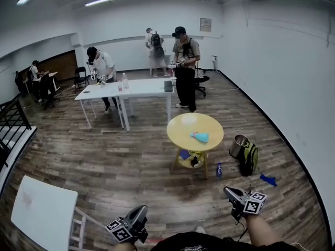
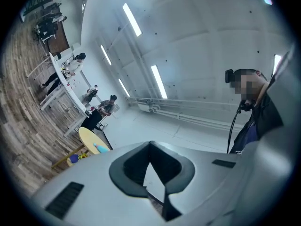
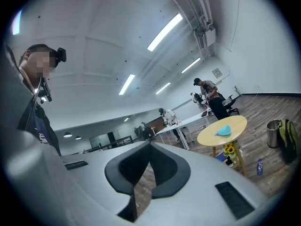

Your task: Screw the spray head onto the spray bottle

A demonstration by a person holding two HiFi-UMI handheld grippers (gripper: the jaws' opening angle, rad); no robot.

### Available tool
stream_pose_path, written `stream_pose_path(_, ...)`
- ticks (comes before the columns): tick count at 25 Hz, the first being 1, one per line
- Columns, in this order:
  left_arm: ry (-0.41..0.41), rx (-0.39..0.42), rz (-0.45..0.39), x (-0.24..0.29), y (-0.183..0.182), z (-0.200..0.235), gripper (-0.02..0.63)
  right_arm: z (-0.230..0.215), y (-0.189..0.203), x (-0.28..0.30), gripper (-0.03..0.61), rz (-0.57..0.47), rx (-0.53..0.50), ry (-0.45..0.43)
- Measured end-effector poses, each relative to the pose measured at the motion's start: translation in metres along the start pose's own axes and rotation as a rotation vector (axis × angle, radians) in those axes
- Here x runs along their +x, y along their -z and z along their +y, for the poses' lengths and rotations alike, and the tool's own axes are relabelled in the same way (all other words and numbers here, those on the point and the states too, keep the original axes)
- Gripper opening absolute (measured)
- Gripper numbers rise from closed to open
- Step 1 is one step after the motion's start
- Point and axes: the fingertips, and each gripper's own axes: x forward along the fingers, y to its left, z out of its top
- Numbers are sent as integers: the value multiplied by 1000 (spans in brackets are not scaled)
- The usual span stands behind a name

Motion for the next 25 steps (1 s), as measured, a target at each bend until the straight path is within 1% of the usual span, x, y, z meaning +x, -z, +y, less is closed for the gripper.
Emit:
stream_pose_path(3,-20,36,27,50,4,18,8,-53,-17,14,32,-12,13,-27)
stream_pose_path(6,-33,65,41,116,11,31,8,-107,-48,31,62,-2,2,-69)
stream_pose_path(9,-42,79,41,187,17,43,8,-157,-82,48,84,27,-27,-128)
stream_pose_path(11,-44,86,35,227,20,48,8,-185,-95,56,107,58,-43,-162)
stream_pose_path(14,-39,89,26,275,23,55,8,-223,-112,65,130,79,-56,-188)
stream_pose_path(16,-37,88,29,305,24,67,8,-250,-122,79,143,85,-54,-195)
stream_pose_path(18,-47,84,45,326,25,84,8,-272,-122,95,156,101,-49,-202)
stream_pose_path(21,-64,75,55,341,17,116,8,-291,-112,122,177,148,-72,-215)
stream_pose_path(25,-56,52,54,359,-4,179,8,-323,-104,173,199,194,-102,-179)
